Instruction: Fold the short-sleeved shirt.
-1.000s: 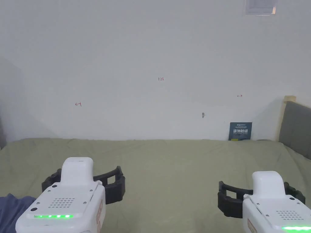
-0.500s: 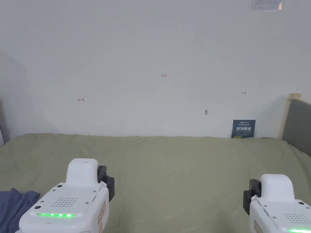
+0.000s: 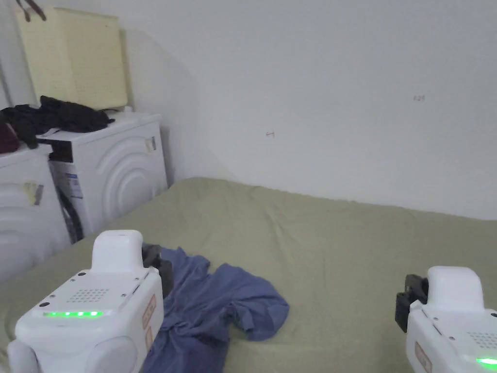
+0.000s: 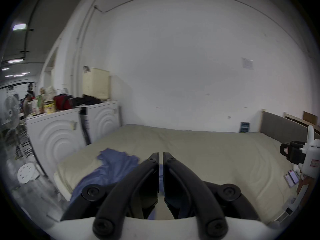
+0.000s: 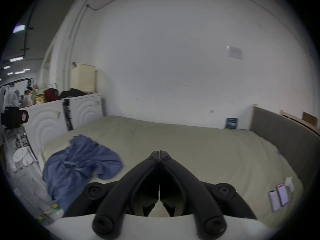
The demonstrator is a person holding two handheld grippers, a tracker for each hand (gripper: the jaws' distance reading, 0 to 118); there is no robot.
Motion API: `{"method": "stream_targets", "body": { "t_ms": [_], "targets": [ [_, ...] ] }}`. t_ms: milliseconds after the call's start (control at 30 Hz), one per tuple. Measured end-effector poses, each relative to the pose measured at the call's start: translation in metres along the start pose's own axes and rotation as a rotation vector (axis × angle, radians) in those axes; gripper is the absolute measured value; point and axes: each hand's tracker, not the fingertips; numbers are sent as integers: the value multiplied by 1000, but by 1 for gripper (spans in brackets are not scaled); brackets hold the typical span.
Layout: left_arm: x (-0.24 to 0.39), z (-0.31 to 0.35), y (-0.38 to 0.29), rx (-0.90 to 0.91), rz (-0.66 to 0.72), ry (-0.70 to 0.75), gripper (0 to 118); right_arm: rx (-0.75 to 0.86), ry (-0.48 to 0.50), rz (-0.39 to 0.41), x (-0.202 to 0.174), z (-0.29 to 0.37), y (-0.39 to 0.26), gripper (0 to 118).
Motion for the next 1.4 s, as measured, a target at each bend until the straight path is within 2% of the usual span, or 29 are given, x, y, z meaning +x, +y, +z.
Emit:
{"method": "stream_targets", "body": {
  "t_ms": [133, 333, 533, 700, 1033, 1200, 1233, 1267, 1300, 1333, 1367, 1400],
  "targets": [
    [-47, 12, -7, -18, 19, 122, 2, -4, 113, 4, -47, -17, 0, 0],
    [-71, 8, -10, -31, 30, 164, 2, -19, 160, 16, -74, -34, -5, 0],
    [-67, -17, -13, -56, 13, 157, 2, -49, 150, 7, -69, -50, -11, 0],
    [-51, -66, -25, -141, 18, 91, 2, -85, 124, 7, -56, -60, -24, 0],
    [-14, -232, -97, -544, 46, -11, 2, -206, 83, 18, -36, -95, -62, 0],
    [-6, -283, -135, -749, 24, -41, 3, -251, 81, 10, -34, -113, -79, 0],
    [-4, -290, -139, -797, -8, -50, 7, -259, 83, 9, -35, -115, -83, 0],
    [1, -297, -144, -856, -40, -43, 32, -269, 85, 7, -35, -118, -86, 0],
    [4, -304, -149, -889, -96, -6, 91, -278, 87, 6, -35, -120, -90, 0],
    [7, -309, -156, -930, -121, 11, 118, -283, 86, 4, -36, -122, -93, 0],
    [11, -310, -161, -923, -111, 11, 116, -290, 86, 1, -37, -123, -97, 0],
    [11, -314, -163, -897, -186, -12, 117, -305, 89, -2, -38, -124, -100, 0]
  ]
}}
